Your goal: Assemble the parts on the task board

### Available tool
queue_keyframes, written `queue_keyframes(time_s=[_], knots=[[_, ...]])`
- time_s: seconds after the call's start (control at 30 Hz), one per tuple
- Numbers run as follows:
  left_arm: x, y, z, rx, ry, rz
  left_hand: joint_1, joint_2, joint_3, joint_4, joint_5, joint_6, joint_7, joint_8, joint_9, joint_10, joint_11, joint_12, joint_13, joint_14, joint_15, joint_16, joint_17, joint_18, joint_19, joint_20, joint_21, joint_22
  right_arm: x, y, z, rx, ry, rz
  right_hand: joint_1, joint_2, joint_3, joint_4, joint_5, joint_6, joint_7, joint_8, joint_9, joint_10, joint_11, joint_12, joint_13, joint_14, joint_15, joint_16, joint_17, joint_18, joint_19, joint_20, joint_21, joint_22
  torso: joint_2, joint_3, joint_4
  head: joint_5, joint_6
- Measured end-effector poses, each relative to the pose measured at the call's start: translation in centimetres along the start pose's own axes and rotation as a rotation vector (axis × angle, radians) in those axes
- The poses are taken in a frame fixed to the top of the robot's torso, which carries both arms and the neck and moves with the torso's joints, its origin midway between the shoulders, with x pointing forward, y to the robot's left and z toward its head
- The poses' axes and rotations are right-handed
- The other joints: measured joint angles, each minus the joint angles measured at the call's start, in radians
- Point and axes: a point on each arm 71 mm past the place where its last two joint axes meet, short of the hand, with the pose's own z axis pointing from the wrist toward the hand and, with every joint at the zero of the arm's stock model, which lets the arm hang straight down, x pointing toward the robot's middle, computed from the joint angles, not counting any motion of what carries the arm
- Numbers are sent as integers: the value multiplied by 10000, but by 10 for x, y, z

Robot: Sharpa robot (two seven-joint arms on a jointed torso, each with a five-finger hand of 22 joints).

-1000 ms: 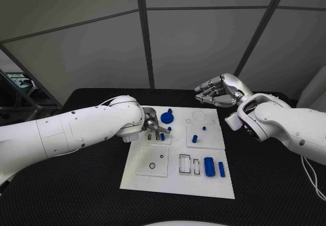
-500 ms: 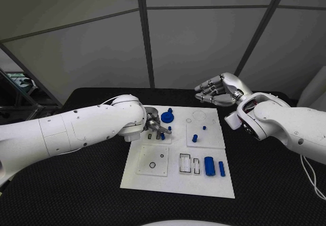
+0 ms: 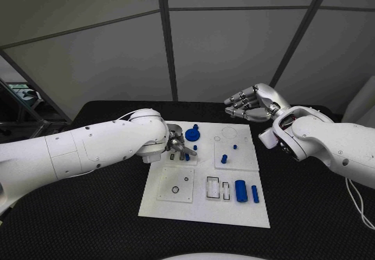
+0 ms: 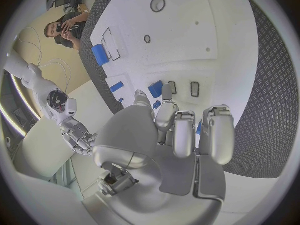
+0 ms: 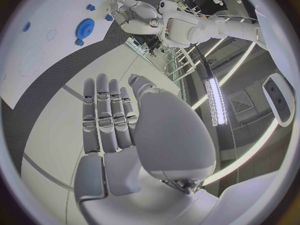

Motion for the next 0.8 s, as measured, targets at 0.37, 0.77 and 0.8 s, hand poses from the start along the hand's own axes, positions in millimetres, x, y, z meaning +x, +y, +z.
queue_keyframes(time_s=[0.37, 0.77, 0.8], knots=[[0, 0, 0, -10, 13, 12, 504, 240, 297, -153, 0, -108, -34, 139, 249, -39, -36, 0, -16, 0, 0, 0, 0, 0, -1, 0, 0, 0, -1, -1, 0, 37, -23, -12, 1, 0, 0, 0, 0, 0, 0, 0, 0, 0, 0, 0, -17, 0, 0, 0, 1, 0, 0, 0, 0, -15, 4, -1, 0, 13, 12], [0, -2, 0, 31, 40, -84, 1441, 432, 1070, -707, 0, -287, -71, 233, 538, -62, -13, -53, -16, 17, -54, 0, -1, -1, -1, 0, -1, -1, -1, -2, 1, 79, -34, -24, 1, 0, 28, -27, 71, 0, 0, 0, 0, 0, 0, -37, -55, 0, 0, -88, -19, 0, 35, 35, -60, -45, 9, -2, 0, 3, -12], [0, -2, 0, 38, 45, -98, 1519, 413, 1151, -755, 0, -287, -71, 233, 557, -90, -41, -54, -32, 2, -70, 0, -1, -1, -1, 0, -1, -1, -1, -3, 1, 86, -35, -26, 1, 0, 28, -28, 73, 0, 0, 0, 0, -1, 0, -37, -69, 0, 0, -107, -23, -1, 35, 35, -72, -55, 9, -2, 0, -1, -13]])
